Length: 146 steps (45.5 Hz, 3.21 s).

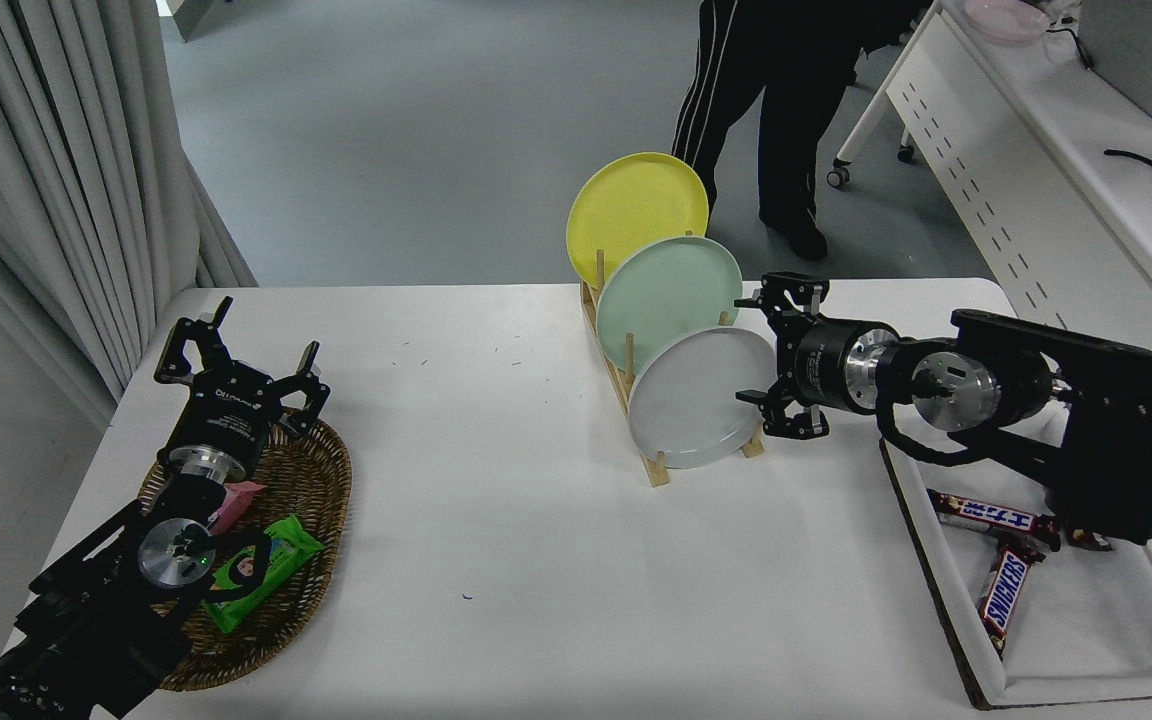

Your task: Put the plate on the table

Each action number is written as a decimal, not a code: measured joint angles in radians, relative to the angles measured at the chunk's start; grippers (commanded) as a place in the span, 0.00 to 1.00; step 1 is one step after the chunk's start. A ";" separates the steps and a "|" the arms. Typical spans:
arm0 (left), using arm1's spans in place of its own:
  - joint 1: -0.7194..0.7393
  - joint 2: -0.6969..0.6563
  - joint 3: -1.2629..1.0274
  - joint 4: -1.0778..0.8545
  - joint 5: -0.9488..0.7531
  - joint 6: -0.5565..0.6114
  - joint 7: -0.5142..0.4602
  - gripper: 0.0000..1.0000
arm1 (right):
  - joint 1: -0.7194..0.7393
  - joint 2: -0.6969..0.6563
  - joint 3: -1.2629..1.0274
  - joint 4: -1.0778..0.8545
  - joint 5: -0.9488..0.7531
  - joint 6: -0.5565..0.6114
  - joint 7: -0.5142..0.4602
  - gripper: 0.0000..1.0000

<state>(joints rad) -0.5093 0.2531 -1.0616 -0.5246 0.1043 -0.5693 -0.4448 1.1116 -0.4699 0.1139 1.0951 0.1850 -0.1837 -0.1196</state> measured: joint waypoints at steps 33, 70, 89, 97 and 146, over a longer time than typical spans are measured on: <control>0.000 0.000 0.000 0.000 0.000 -0.001 0.000 1.00 | 0.012 0.088 -0.065 -0.140 -0.151 0.054 0.064 1.00; 0.000 0.000 0.000 0.000 0.000 -0.001 0.000 1.00 | 0.019 0.168 -0.032 -0.180 -0.046 0.048 0.063 0.74; 0.000 0.000 0.000 0.000 0.000 -0.001 0.000 1.00 | 0.021 0.169 -0.030 -0.184 -0.040 0.034 0.063 0.56; 0.000 0.000 0.000 0.000 0.000 -0.001 0.000 1.00 | 0.023 0.167 -0.033 -0.181 -0.039 0.016 0.061 0.56; 0.000 0.000 0.000 0.000 0.000 0.000 0.000 1.00 | 0.026 0.160 -0.034 -0.174 -0.021 -0.039 0.036 0.38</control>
<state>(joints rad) -0.5093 0.2531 -1.0615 -0.5246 0.1043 -0.5695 -0.4448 1.1376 -0.3095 0.0797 0.9214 0.1645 -0.2232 -0.0839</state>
